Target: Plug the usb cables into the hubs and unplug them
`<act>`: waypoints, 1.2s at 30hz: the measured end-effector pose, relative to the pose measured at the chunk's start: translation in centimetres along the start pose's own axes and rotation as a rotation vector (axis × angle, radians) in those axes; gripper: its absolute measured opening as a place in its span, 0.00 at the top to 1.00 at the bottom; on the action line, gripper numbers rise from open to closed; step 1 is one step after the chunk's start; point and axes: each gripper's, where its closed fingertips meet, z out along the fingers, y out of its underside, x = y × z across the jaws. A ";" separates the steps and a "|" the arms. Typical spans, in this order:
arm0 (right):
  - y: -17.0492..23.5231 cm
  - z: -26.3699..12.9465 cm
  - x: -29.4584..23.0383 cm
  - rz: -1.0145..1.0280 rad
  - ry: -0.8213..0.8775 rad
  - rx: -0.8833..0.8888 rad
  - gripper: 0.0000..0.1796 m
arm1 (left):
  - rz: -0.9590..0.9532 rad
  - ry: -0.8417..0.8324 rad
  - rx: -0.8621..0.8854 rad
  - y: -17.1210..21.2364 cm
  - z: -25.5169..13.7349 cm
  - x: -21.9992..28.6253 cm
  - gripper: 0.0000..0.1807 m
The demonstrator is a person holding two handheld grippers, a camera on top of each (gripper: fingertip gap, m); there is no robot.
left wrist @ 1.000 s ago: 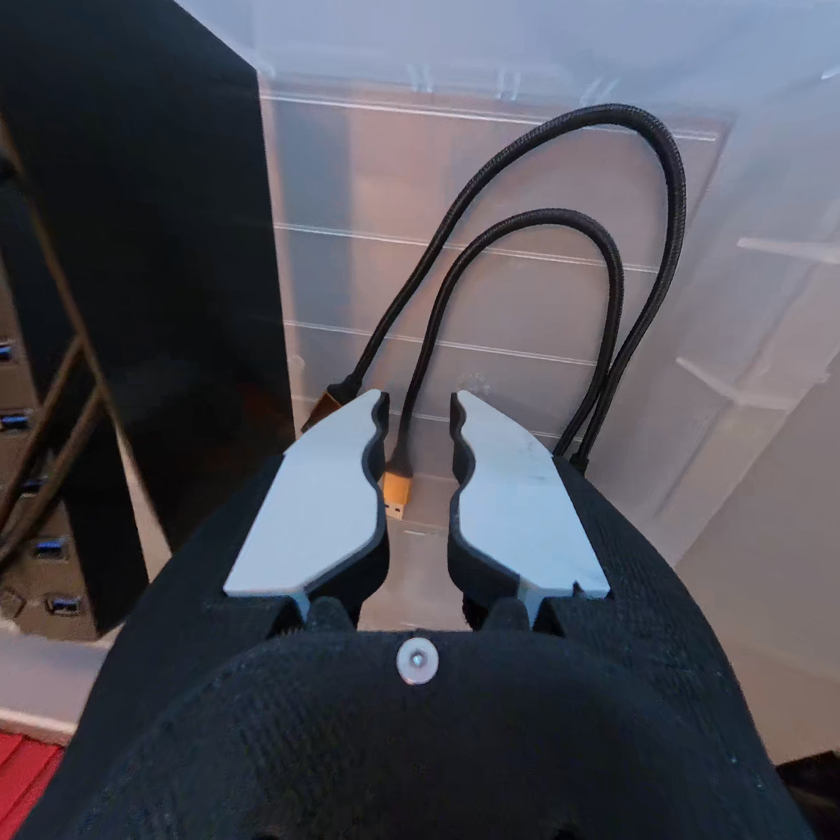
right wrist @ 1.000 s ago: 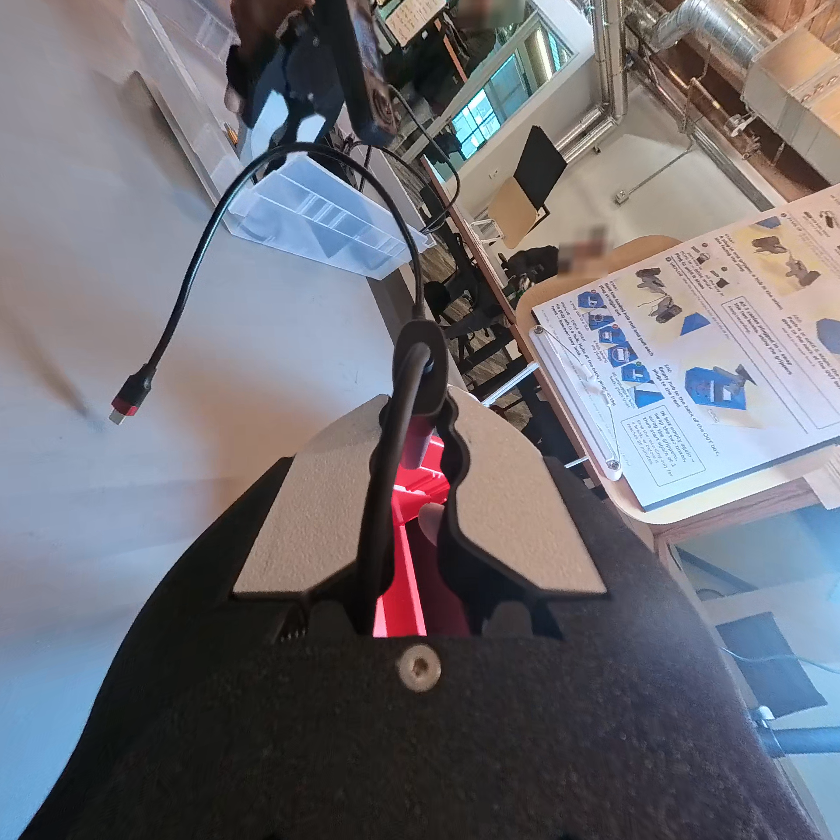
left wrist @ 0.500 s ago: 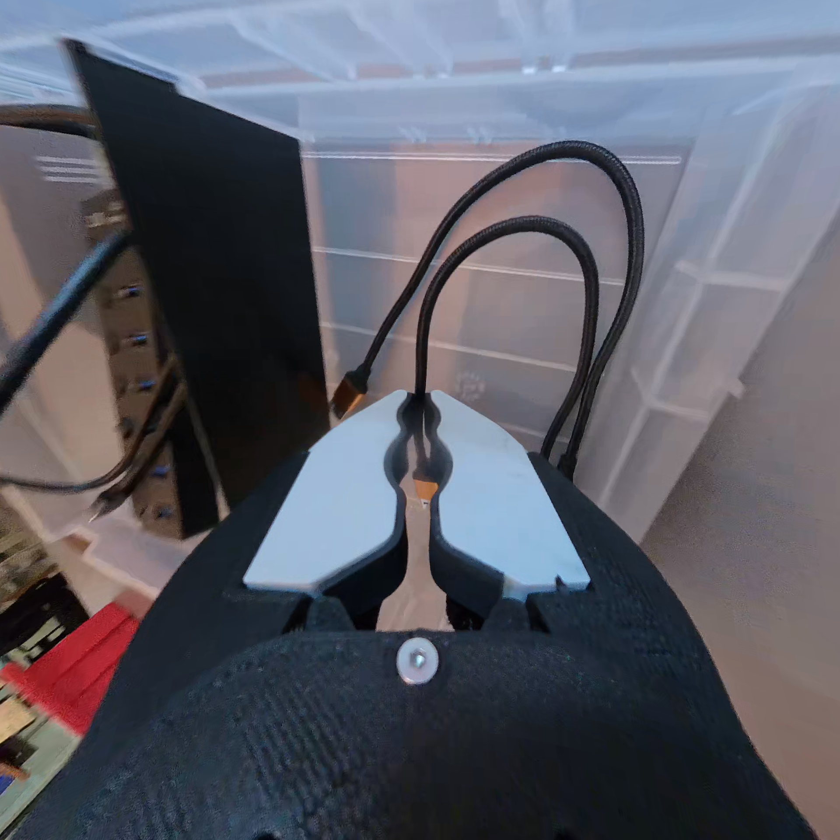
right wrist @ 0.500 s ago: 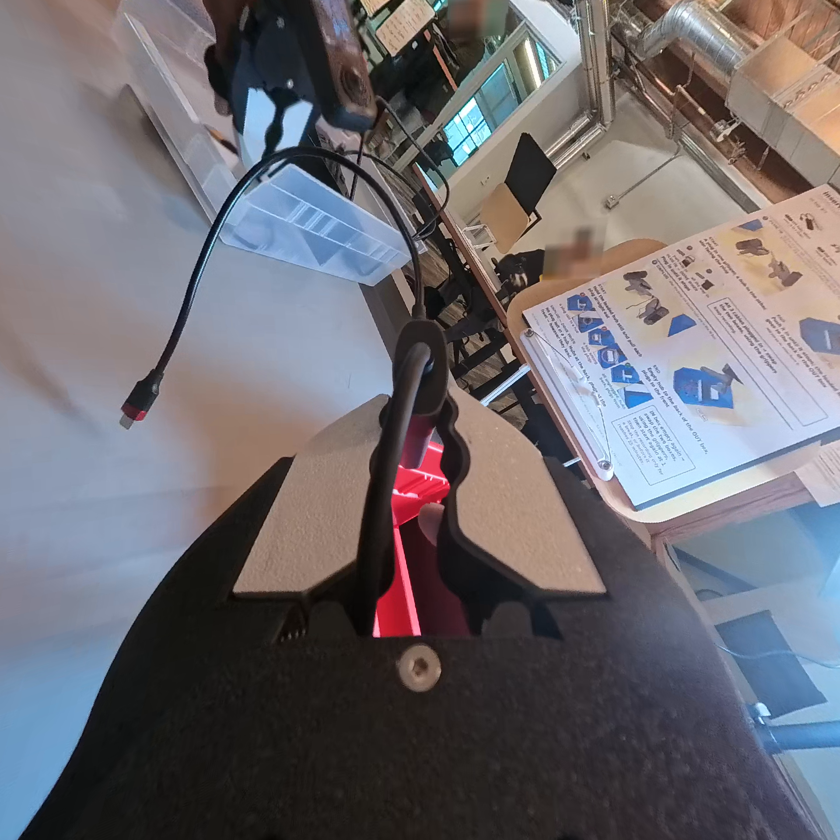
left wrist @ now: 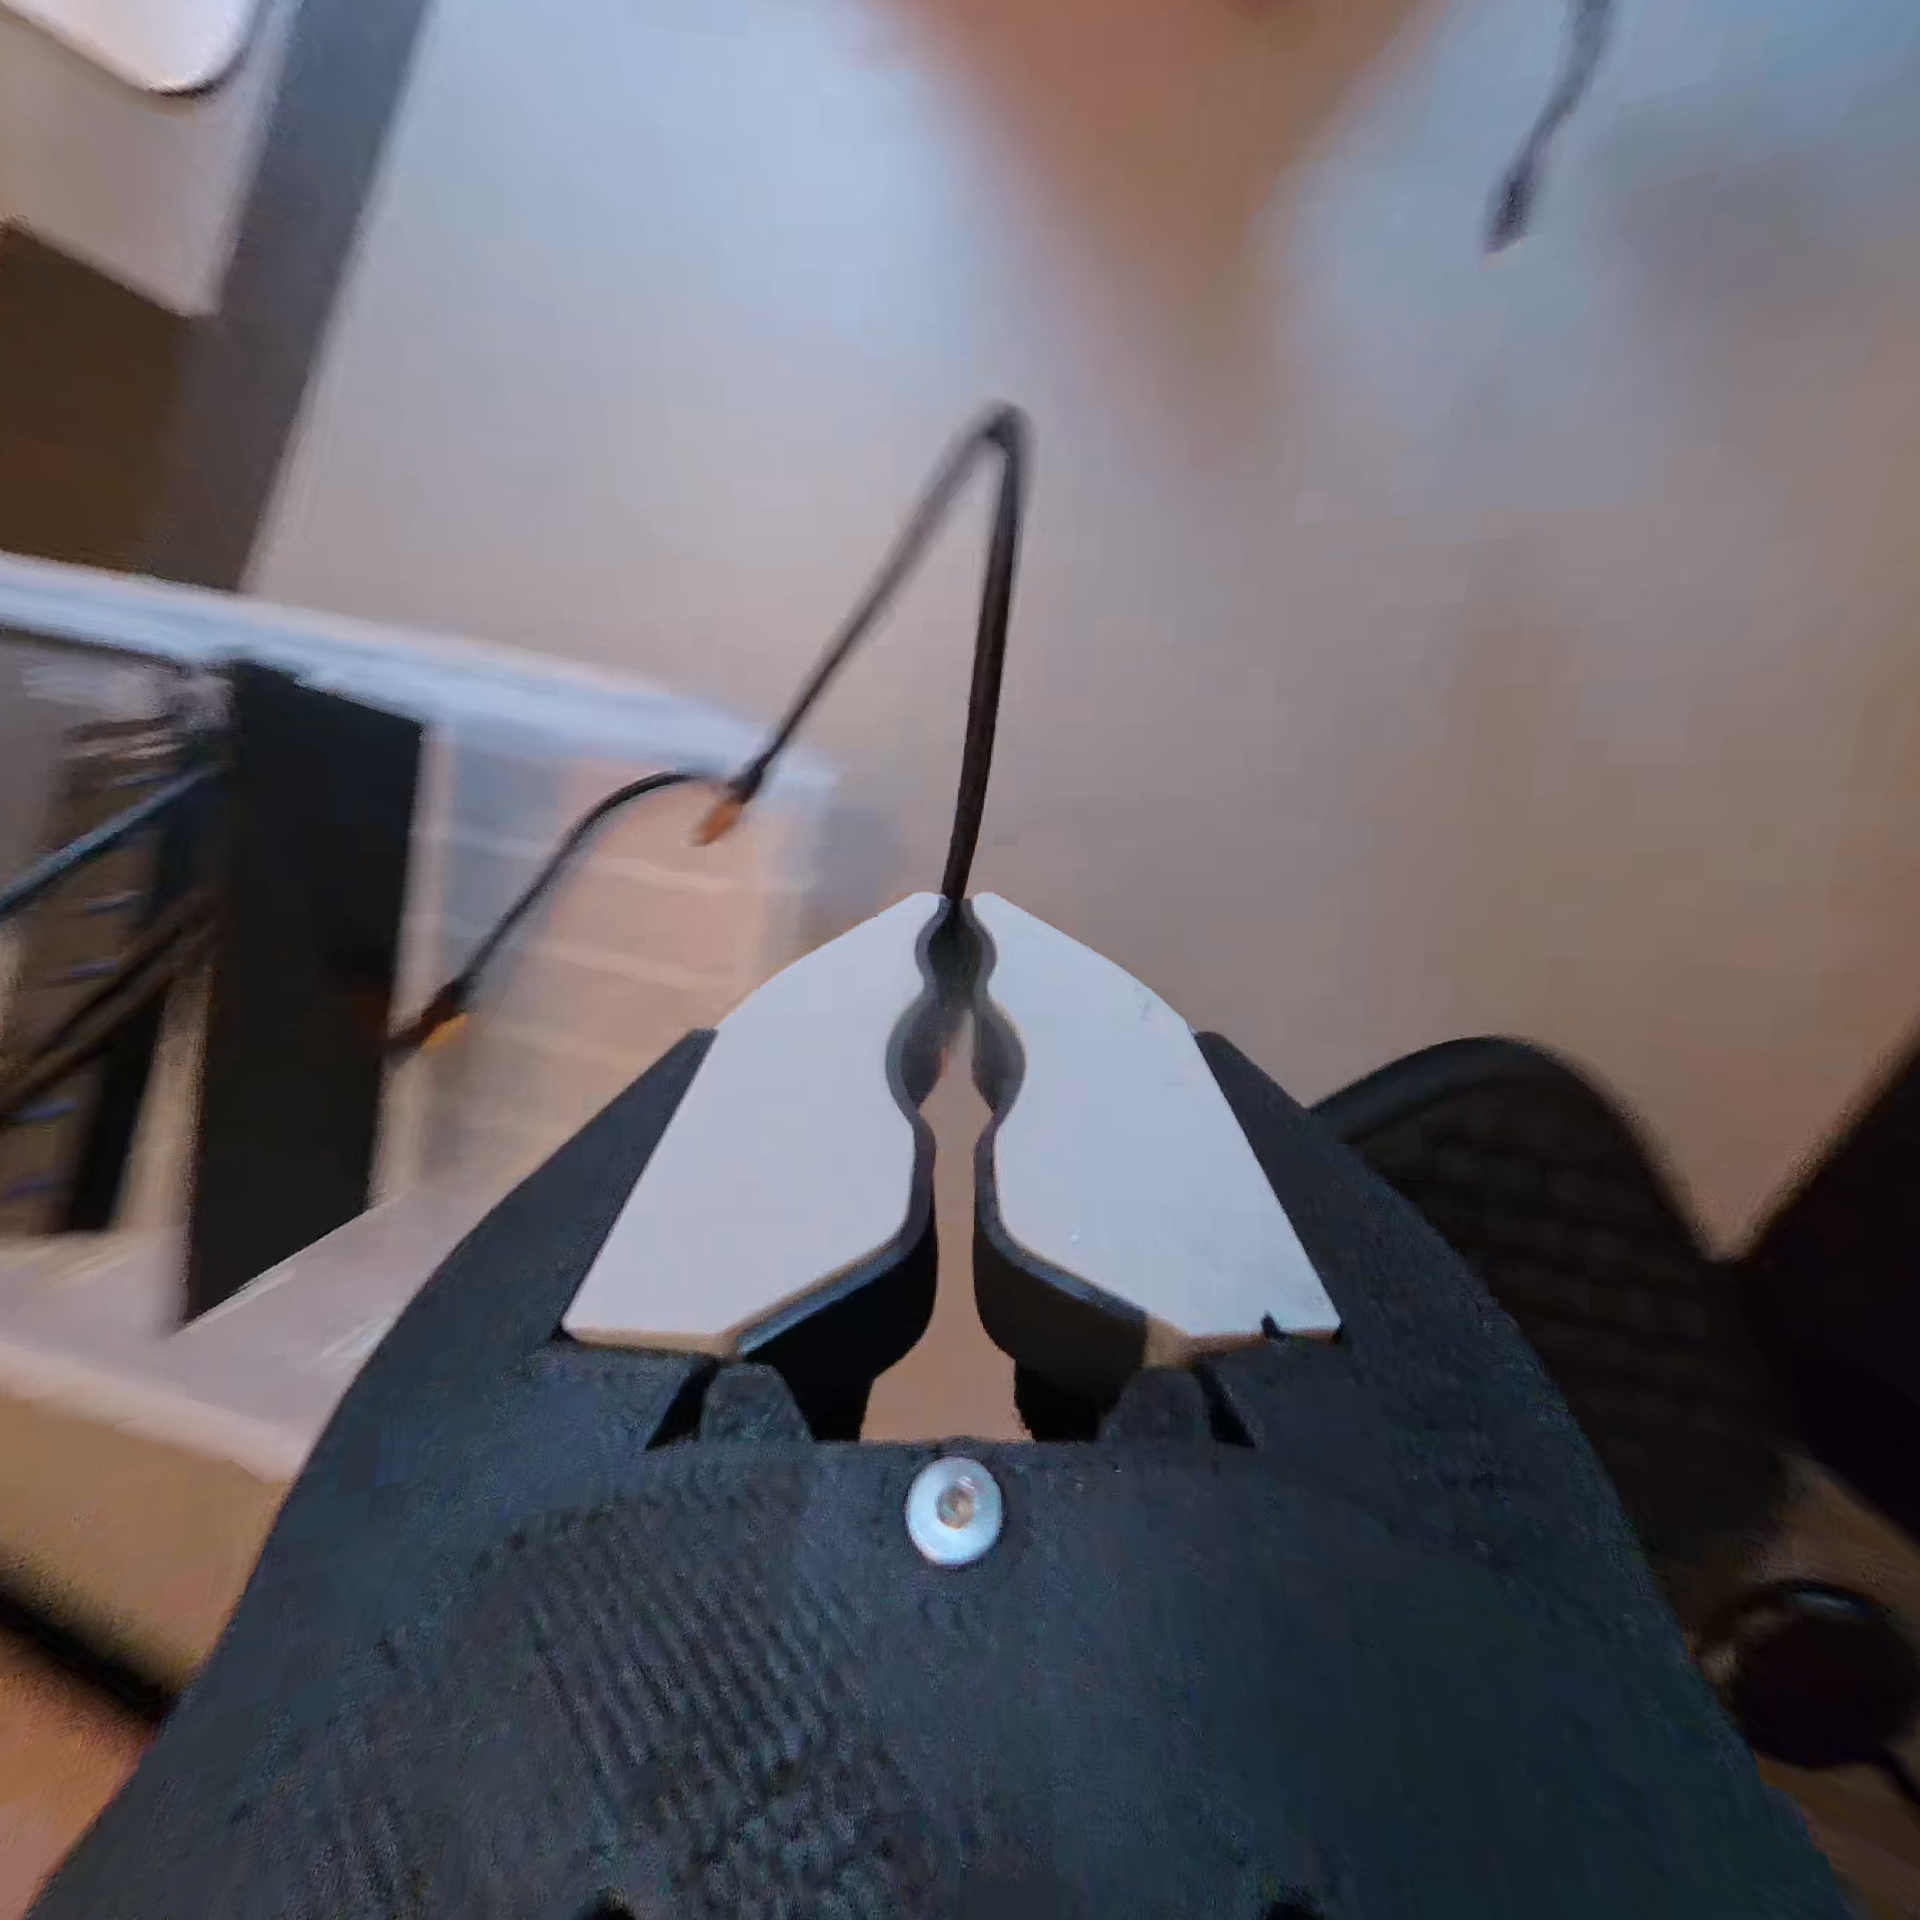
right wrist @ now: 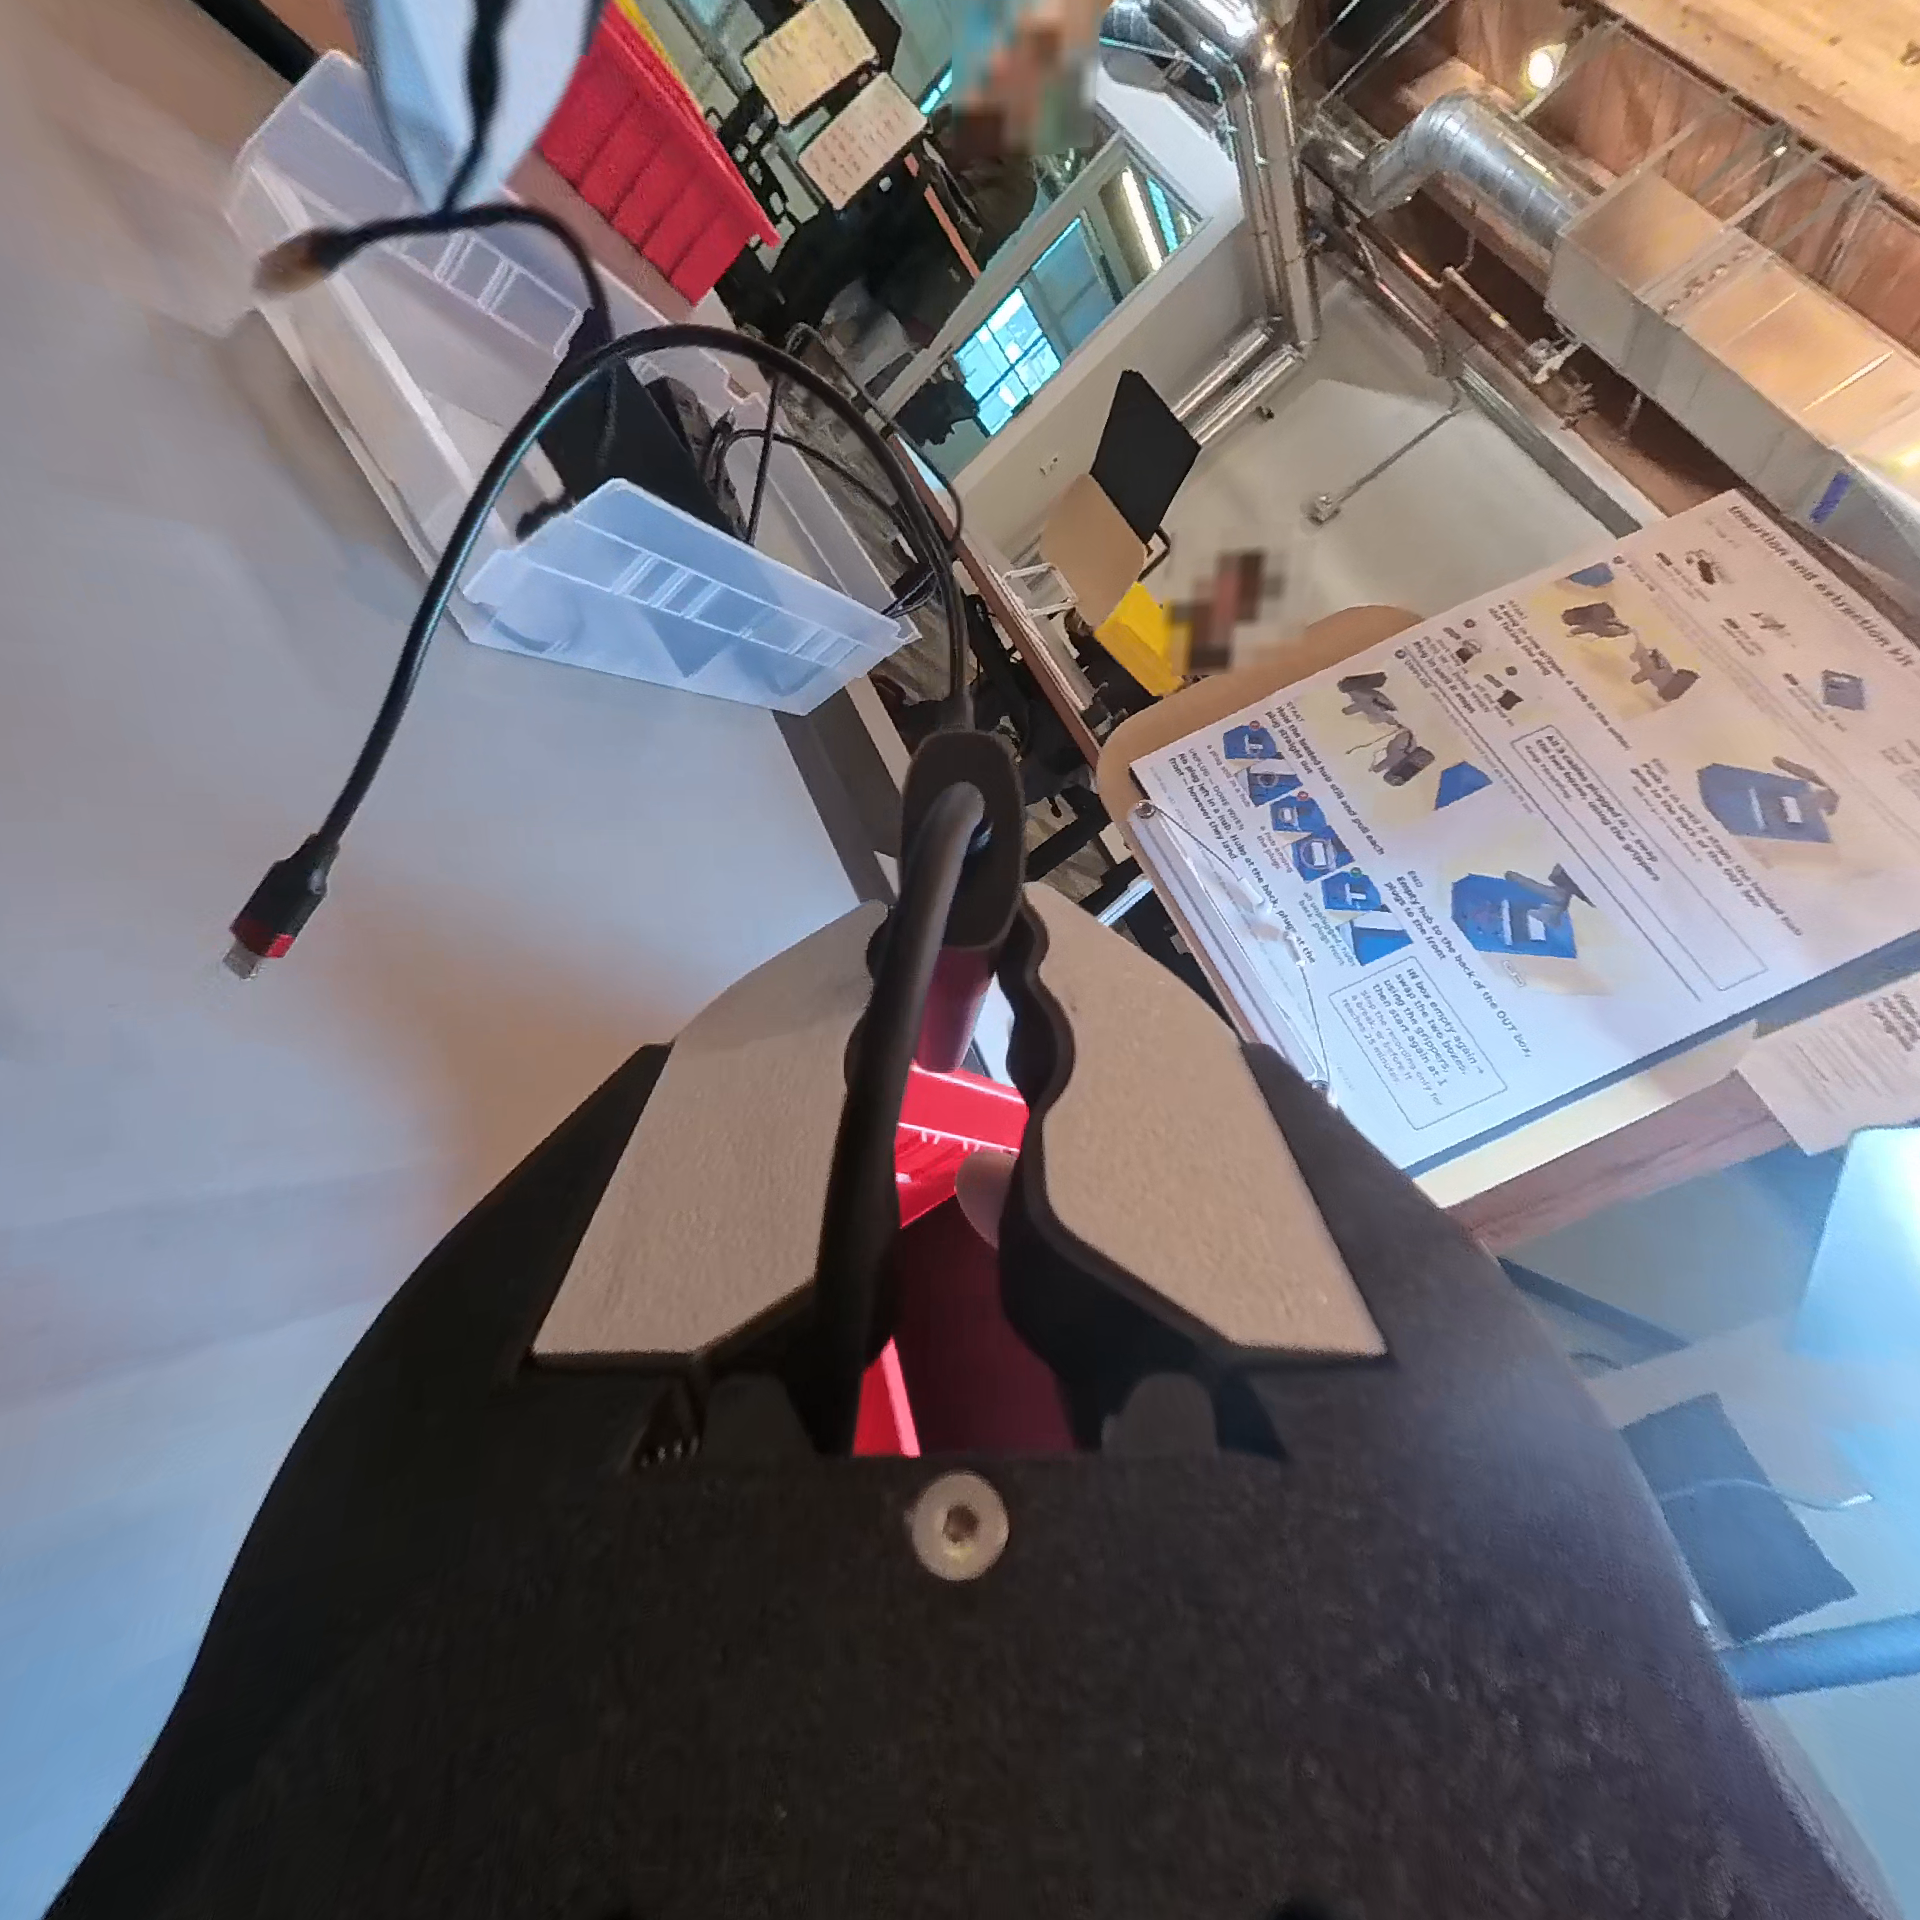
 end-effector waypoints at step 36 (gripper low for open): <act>2.2 -1.6 2.7 0.066 0.074 -0.033 0.90 | 0.594 0.450 0.153 -3.0 8.2 17.5 0.84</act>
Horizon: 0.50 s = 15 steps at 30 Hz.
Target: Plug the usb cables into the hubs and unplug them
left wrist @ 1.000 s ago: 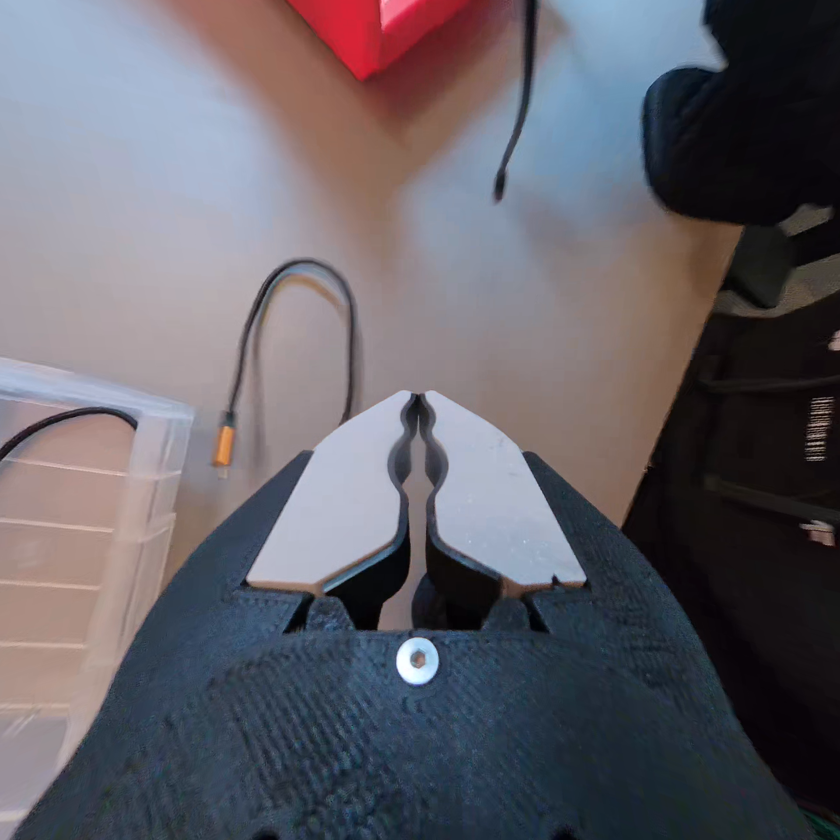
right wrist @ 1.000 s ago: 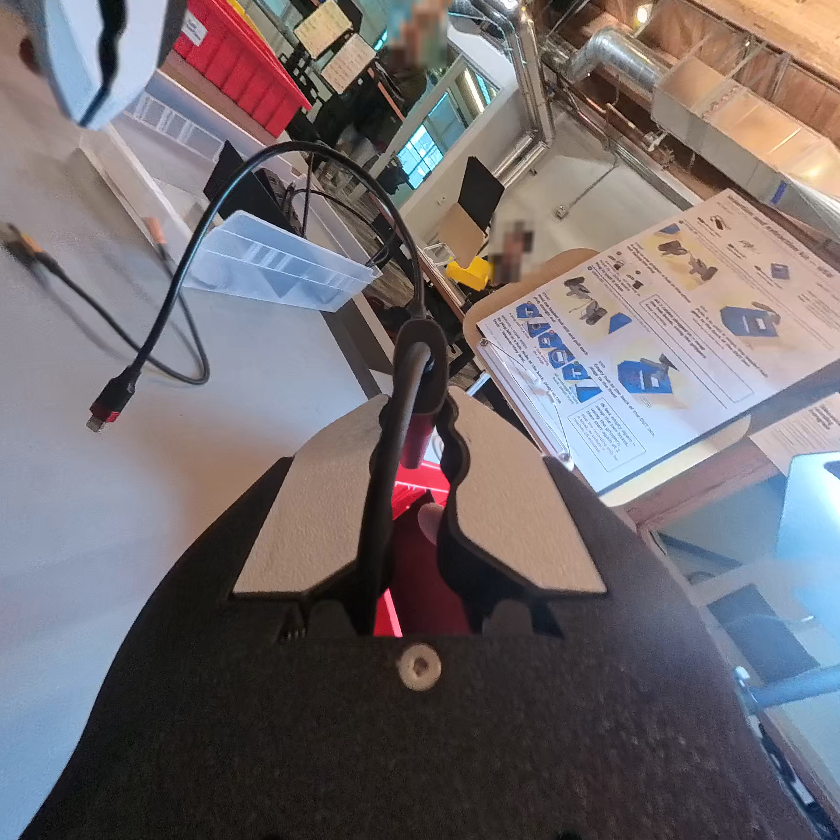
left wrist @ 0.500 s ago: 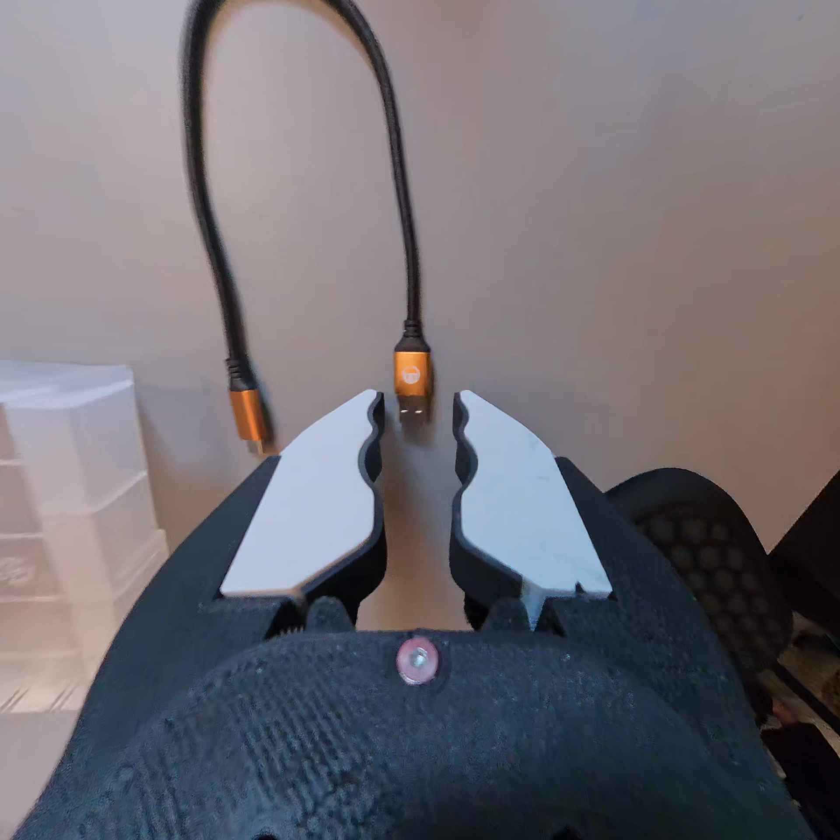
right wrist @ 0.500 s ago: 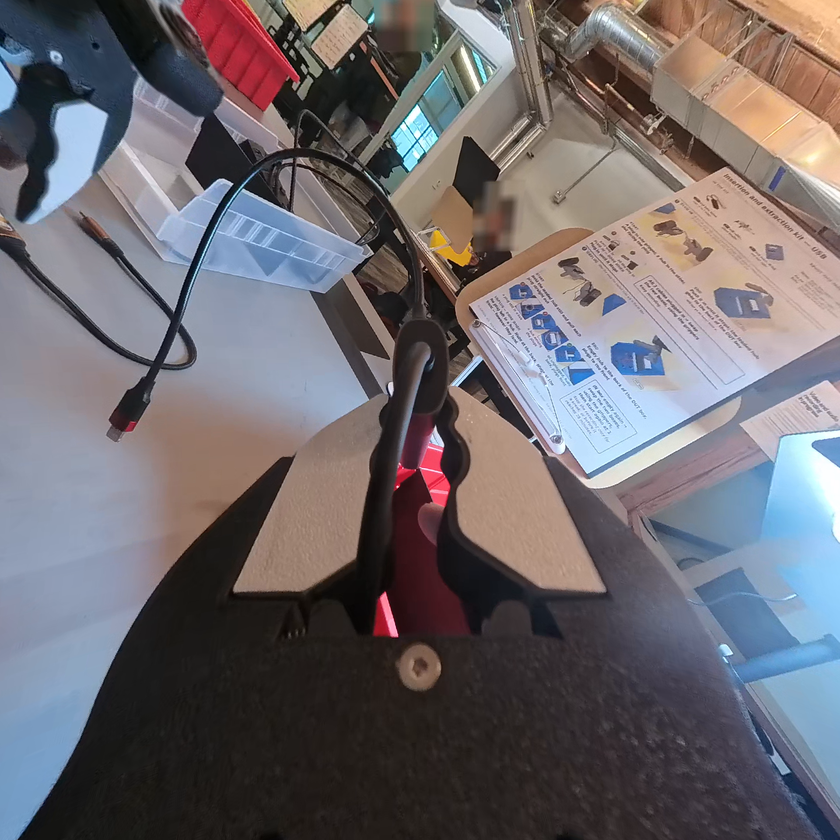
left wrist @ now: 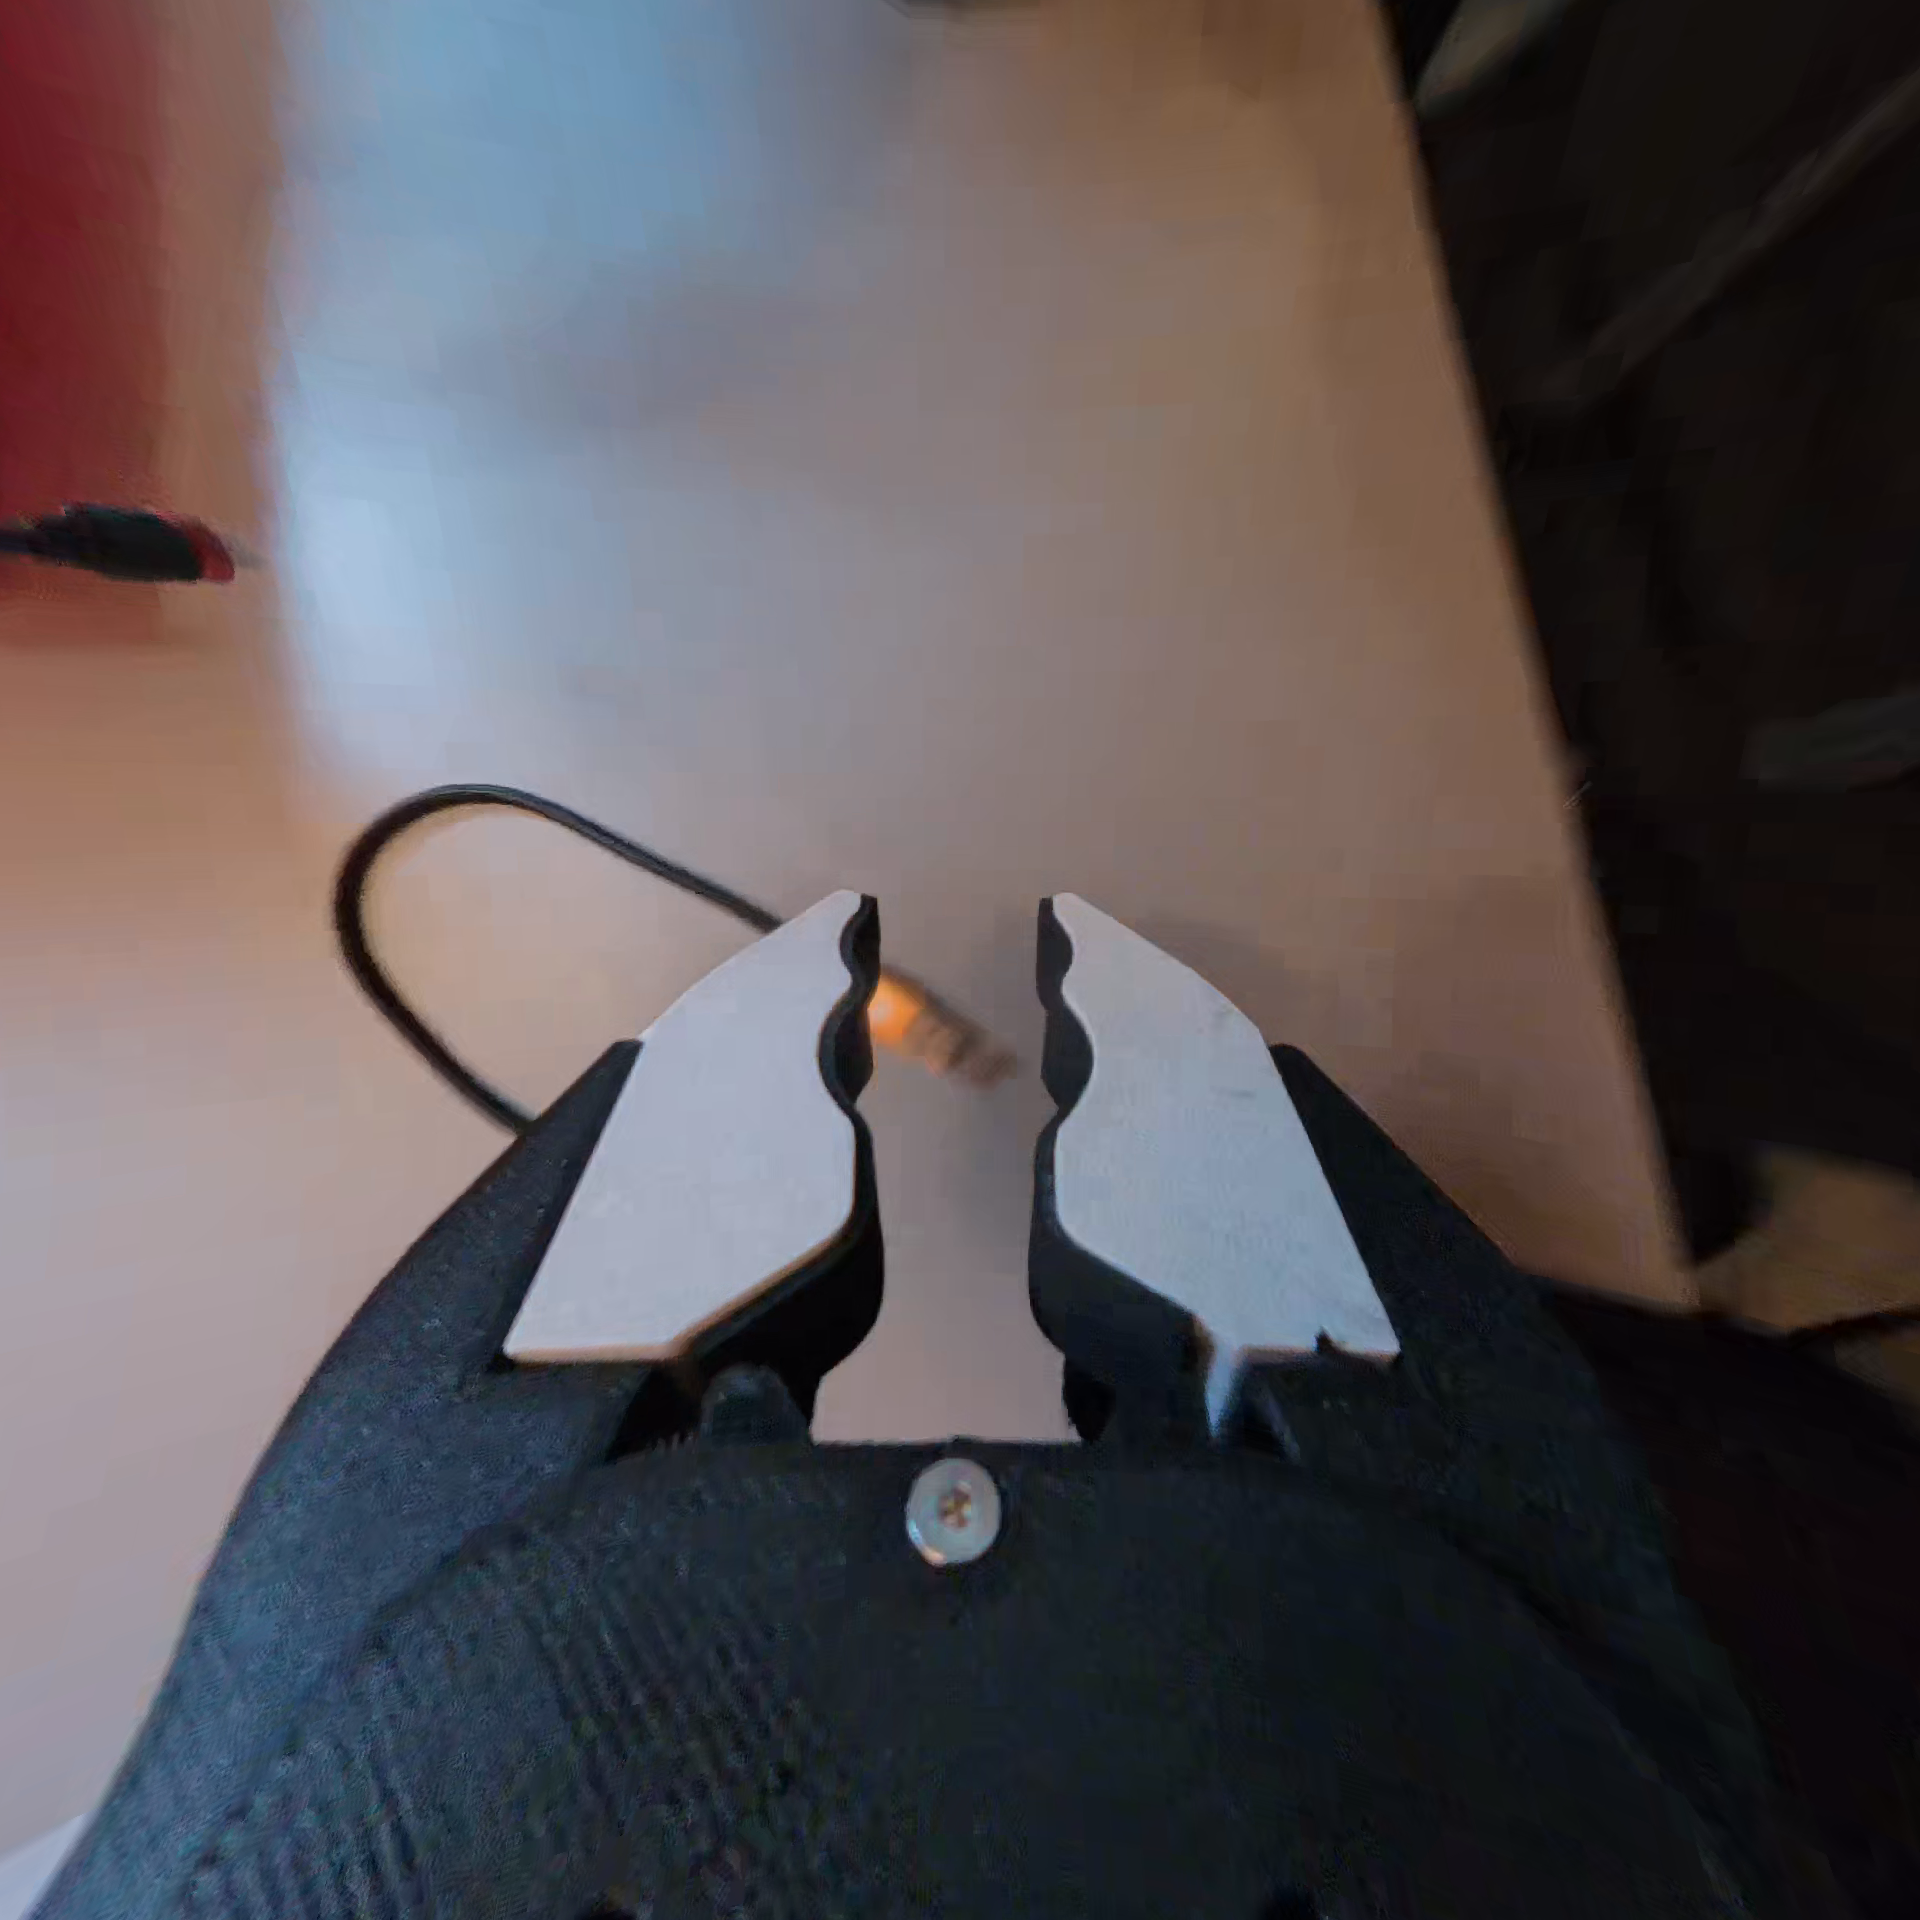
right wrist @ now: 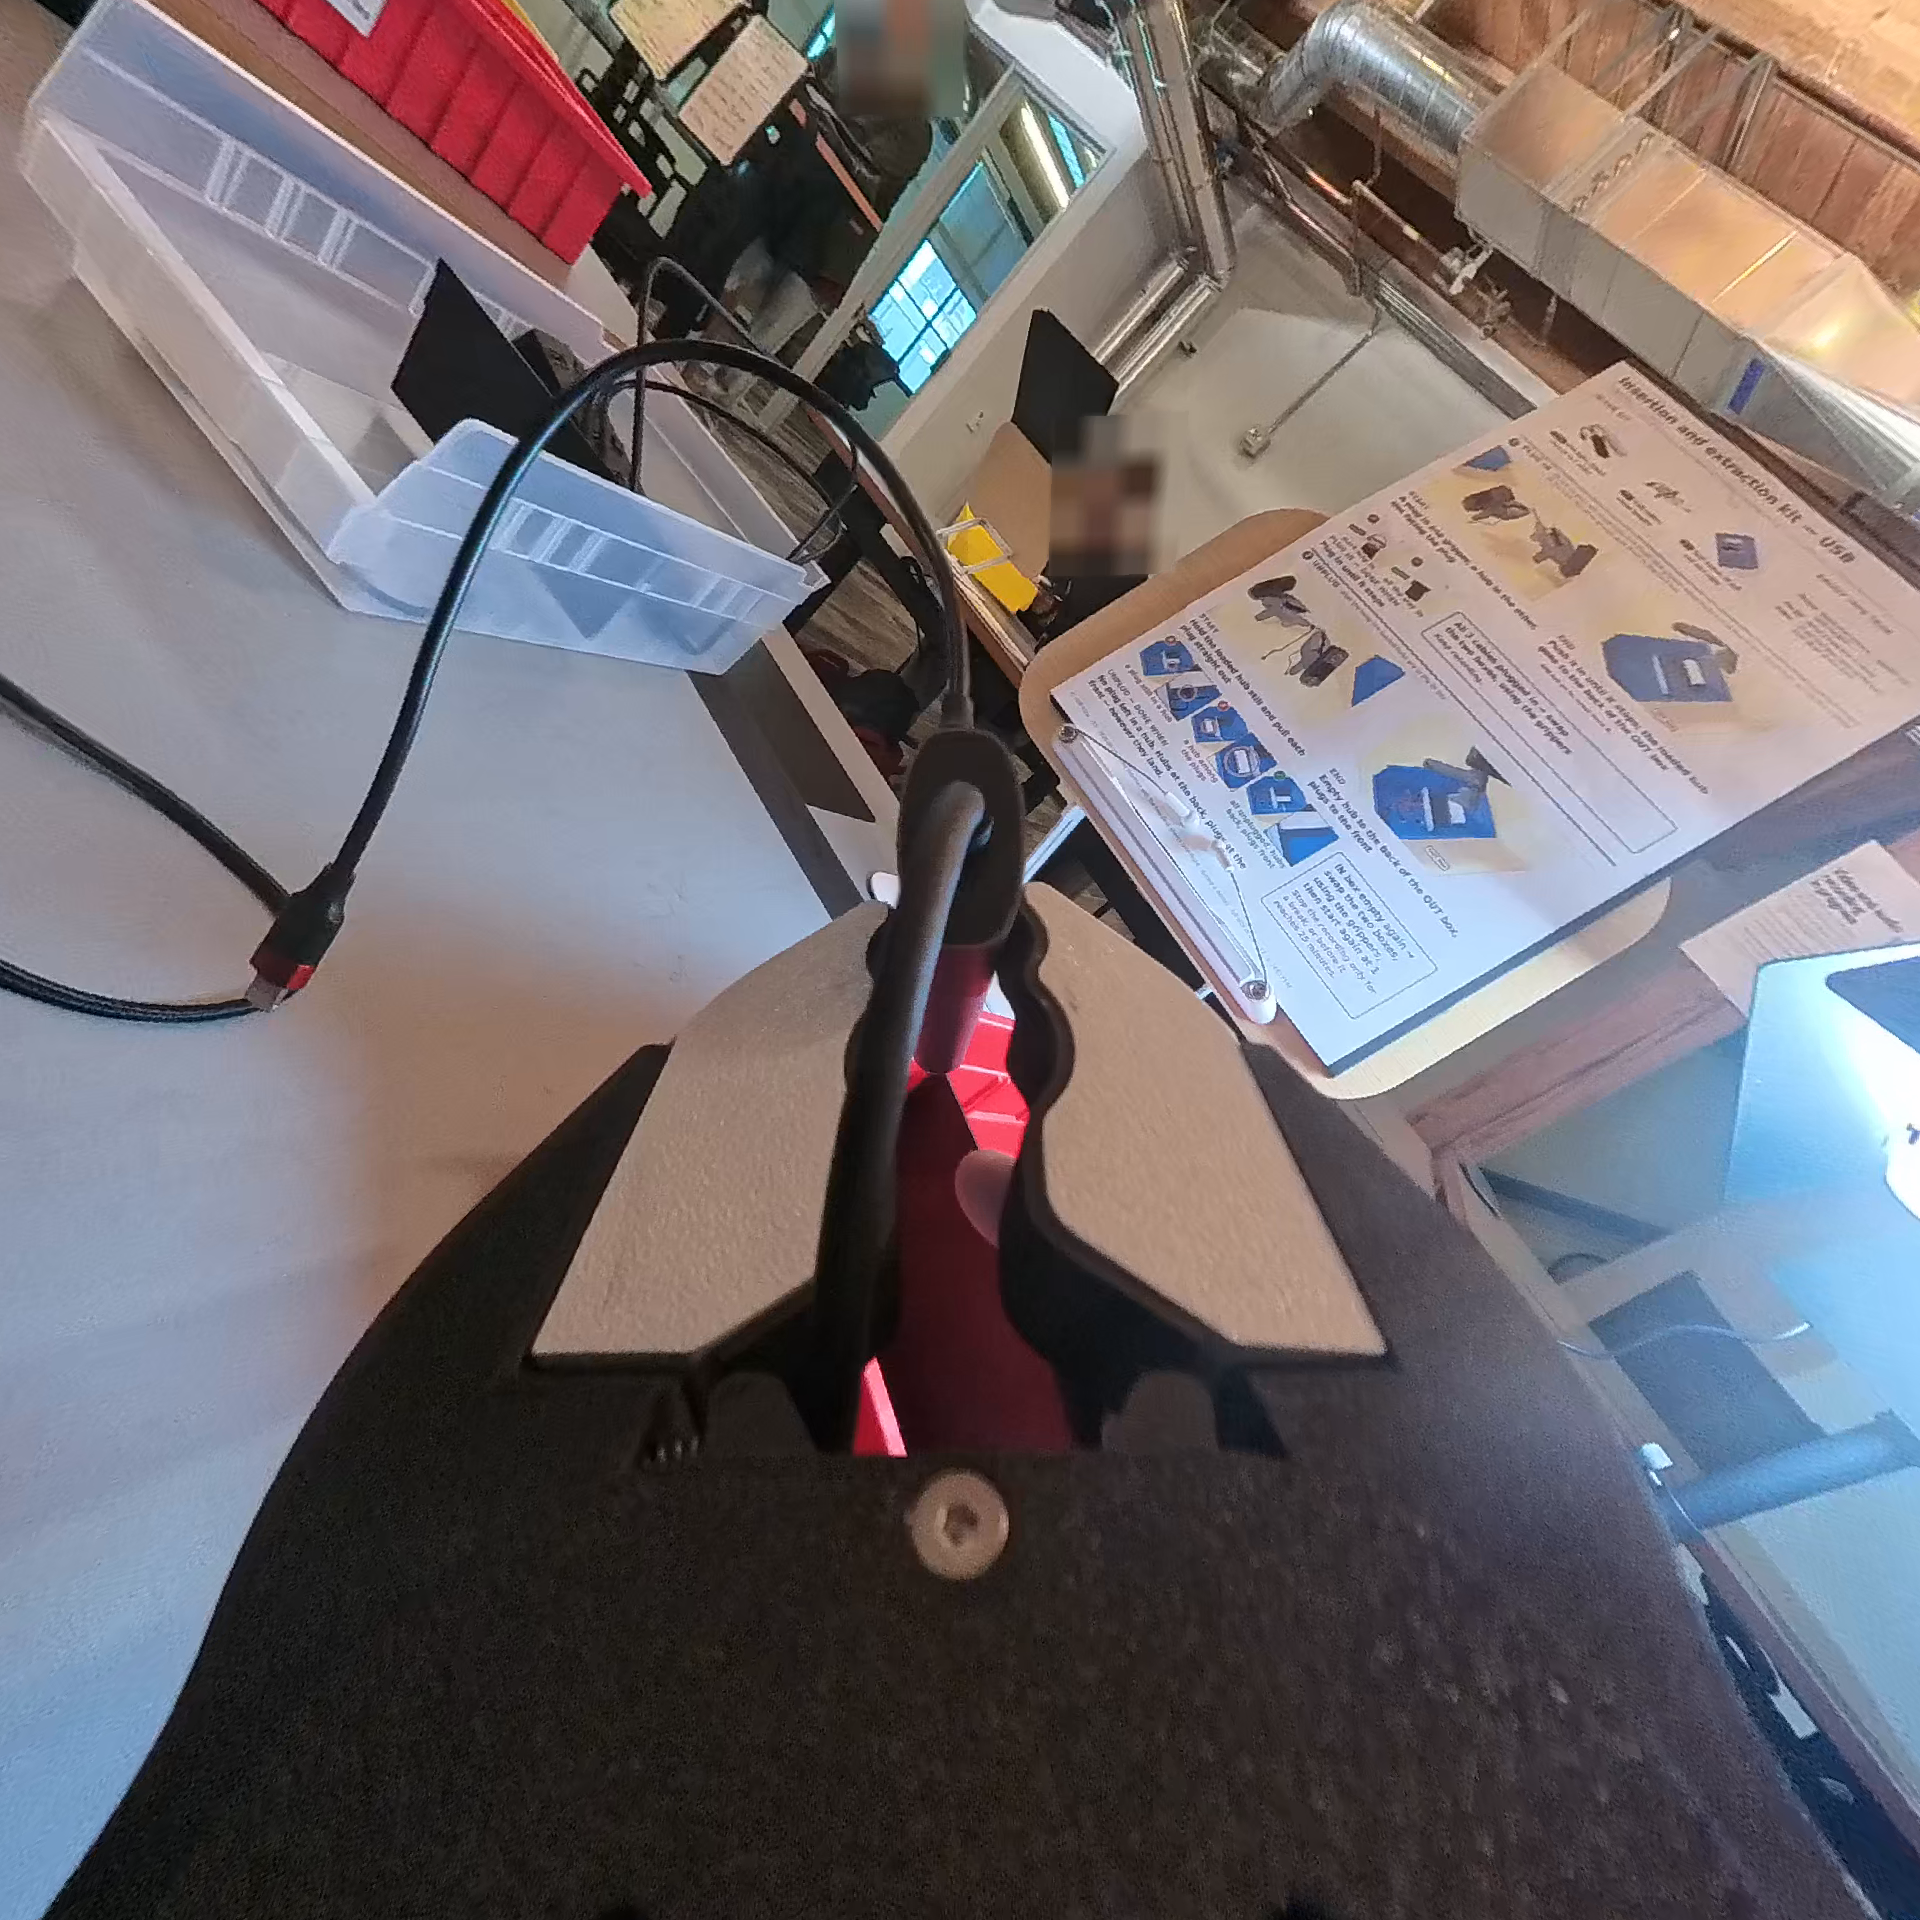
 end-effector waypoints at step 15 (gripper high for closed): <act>1.6 0.1 0.0 -0.008 -0.003 -0.047 0.90 | 1.063 0.064 -0.468 5.0 1.5 -2.3 0.71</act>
